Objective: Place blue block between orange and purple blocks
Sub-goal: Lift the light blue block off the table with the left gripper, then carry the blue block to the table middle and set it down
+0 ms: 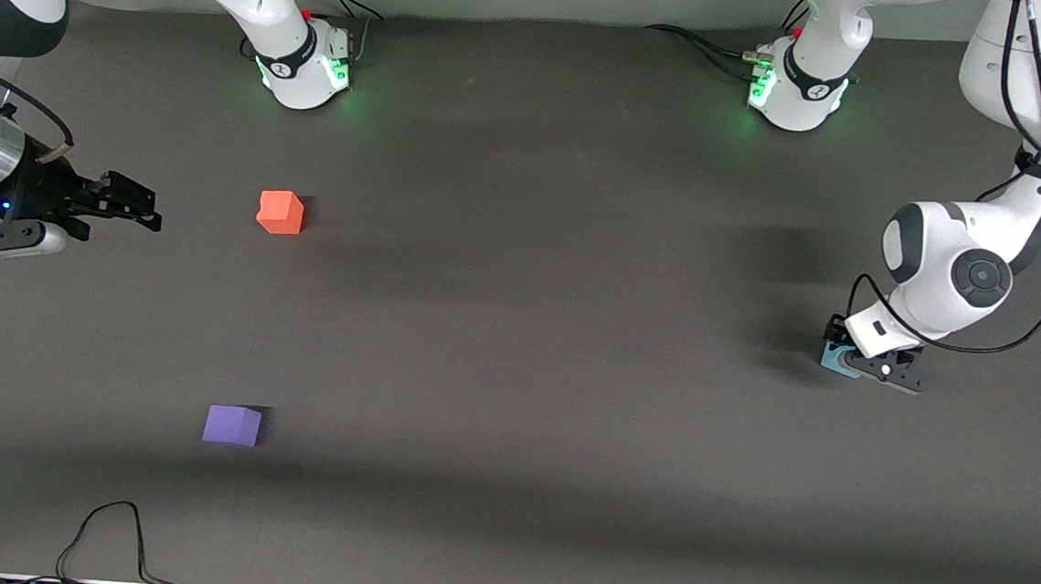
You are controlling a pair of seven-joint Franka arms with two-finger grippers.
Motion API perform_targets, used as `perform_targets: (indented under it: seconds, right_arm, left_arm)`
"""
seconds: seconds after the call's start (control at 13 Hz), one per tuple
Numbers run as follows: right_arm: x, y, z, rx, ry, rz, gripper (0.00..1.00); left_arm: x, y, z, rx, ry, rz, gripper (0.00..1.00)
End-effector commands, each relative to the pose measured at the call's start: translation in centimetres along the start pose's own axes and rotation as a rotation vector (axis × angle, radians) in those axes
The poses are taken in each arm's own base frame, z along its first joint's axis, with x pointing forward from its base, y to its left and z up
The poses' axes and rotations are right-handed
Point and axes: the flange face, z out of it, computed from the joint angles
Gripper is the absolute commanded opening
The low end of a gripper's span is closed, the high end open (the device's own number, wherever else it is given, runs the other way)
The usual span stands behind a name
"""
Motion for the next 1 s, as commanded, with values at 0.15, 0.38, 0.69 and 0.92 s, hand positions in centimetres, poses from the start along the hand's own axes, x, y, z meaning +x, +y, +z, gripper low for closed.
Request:
perform_targets:
  seconds: [0.15,0.38,0.69,0.92]
  right_arm:
    - [0.1,-0.1,-0.4,-0.022,-0.004,0.017,1.00]
    - [0.1,-0.1,-0.4,-0.022,-0.004,0.019,1.00]
    - [0.1,-0.1,-0.3,-0.022,-0.006,0.017,1.00]
    - [0.1,0.1,-0.3,-0.022,-0.006,0.017,1.00]
  left_arm:
    - [2.8,-1.2,-12.9,-0.031,-0.109,-0.051,0.18]
    - [5.8,6.0,-18.5,-0.025,-0.153,-0.167,0.18]
    - [9.7,21.4,-21.3,-0.035,-0.133,-0.296,0.18]
    - [12.6,33.7,-18.6,-0.043,-0.088,-0.340,0.18]
